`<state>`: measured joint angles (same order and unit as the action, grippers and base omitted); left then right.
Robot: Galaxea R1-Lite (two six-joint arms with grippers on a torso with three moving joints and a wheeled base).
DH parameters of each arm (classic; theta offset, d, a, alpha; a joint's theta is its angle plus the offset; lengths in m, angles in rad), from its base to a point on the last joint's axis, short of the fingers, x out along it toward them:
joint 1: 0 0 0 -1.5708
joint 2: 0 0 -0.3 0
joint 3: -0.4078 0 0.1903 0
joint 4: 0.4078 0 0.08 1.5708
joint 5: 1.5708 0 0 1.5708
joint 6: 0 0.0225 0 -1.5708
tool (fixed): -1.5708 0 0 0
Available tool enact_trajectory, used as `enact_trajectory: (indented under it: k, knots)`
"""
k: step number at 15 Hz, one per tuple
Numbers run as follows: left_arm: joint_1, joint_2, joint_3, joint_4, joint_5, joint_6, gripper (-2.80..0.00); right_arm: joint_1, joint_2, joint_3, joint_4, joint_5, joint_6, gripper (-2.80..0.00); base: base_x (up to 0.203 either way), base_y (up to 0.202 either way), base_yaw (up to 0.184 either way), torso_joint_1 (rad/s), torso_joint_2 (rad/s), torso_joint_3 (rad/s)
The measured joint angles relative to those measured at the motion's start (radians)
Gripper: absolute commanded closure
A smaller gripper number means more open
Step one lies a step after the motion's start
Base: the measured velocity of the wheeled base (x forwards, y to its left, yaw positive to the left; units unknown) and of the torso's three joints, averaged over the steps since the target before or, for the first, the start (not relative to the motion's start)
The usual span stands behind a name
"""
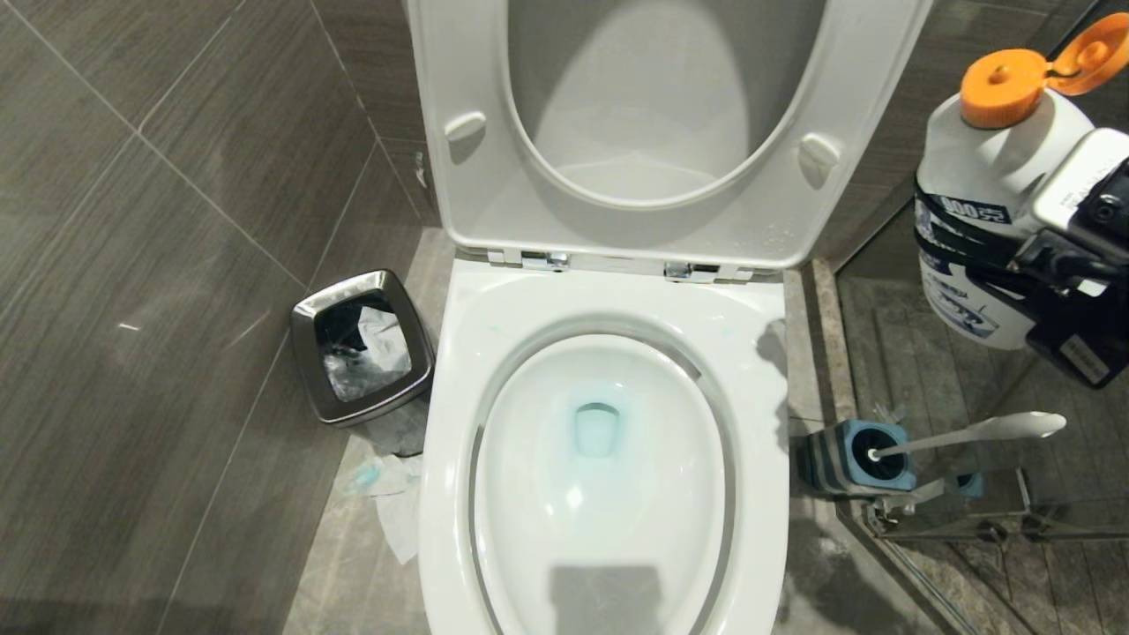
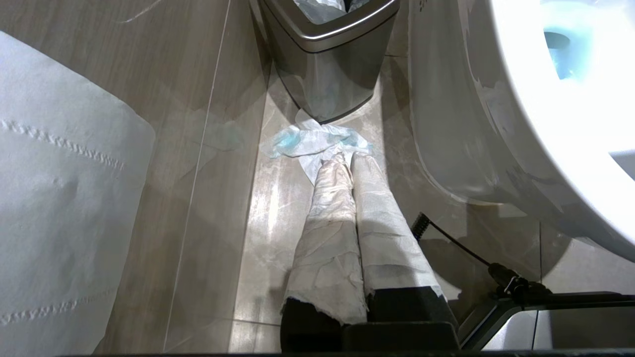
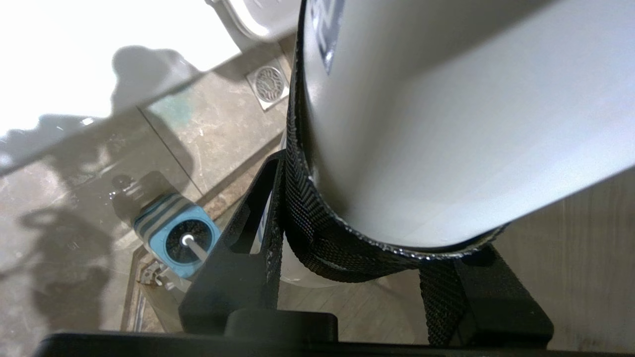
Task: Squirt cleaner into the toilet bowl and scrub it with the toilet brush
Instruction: Pour in the cleaning agent
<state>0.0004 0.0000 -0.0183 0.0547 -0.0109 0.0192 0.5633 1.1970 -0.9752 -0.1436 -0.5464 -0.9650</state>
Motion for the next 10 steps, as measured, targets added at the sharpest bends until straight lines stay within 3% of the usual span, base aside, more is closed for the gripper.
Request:
enact_trajectory:
  k: [3, 10]
  knots:
    - [0.0, 0.0, 0.0, 0.0, 0.0, -0.001, 0.0, 0.057, 0.037, -0.027, 0.001, -0.061, -0.057, 0.0, 0.0, 0.0, 0.0, 0.0, 0.0, 0.0]
    - [0.0, 0.0, 0.0, 0.0, 0.0, 0.001, 0.0, 0.077, 0.057, -0.031, 0.01, -0.066, -0.223, 0.0, 0.0, 0.0, 0.0, 0.0, 0.0, 0.0]
